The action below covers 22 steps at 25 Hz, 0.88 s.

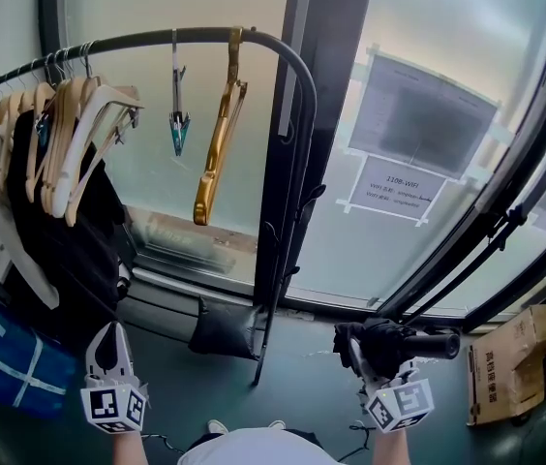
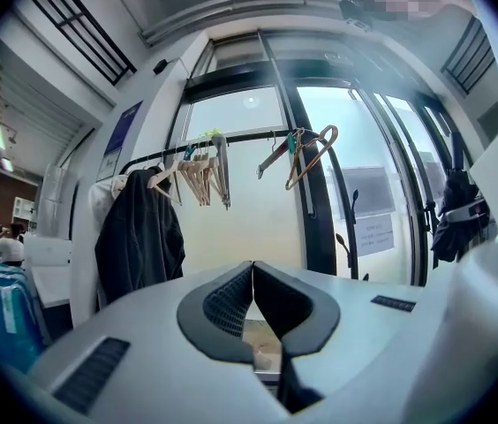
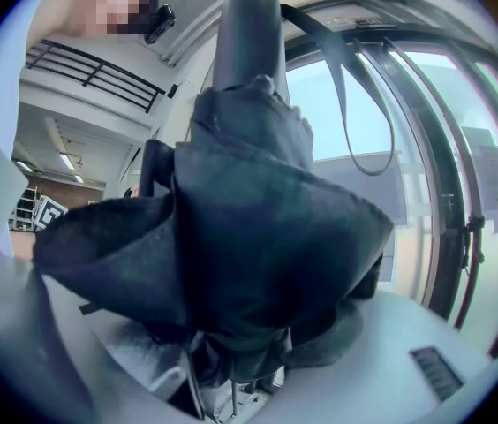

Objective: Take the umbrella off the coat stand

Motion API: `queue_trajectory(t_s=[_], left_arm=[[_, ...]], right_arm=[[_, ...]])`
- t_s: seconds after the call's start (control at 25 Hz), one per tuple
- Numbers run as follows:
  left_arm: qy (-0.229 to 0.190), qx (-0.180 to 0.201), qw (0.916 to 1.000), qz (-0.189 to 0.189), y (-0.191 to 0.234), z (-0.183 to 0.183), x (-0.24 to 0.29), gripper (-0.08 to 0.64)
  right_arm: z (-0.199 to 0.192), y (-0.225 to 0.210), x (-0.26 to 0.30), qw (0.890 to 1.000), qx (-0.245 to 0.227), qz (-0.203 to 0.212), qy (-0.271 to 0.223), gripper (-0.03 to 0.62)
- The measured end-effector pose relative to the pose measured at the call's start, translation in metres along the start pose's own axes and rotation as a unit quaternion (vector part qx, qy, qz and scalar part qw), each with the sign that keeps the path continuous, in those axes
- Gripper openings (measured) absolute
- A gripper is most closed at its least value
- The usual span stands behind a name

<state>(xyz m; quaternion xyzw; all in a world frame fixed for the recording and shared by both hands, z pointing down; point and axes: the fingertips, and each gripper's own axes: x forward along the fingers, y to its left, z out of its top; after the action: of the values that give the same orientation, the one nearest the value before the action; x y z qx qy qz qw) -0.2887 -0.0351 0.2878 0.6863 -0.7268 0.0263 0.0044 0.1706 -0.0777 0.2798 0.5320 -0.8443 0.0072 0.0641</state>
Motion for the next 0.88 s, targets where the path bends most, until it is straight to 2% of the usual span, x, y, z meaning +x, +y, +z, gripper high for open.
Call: queue_trajectory(t_s=[0.2,0.4,0.88], left_arm=[[0.006,-0.004,0.9999,0.011,0.008,-0.006,-0.001,0.023],[-0.01,-0.01,0.9995,0.027,0.01,-0.004,-0.013,0.023],[-0.011,-0.013,0.9998,0.013,-0.001,-0.005,-0.005,0.023]], right_arm=[[-0.007,-0.01,-0.007,1.0,0.018,-0.021,0.012,0.261],[-0.007,-0.014,-0.011,0.999,0.007,-0.036,0.015,0.261],[0.002,0.01,0.015,1.0,0.009,-0.005,-0.005,0.261]])
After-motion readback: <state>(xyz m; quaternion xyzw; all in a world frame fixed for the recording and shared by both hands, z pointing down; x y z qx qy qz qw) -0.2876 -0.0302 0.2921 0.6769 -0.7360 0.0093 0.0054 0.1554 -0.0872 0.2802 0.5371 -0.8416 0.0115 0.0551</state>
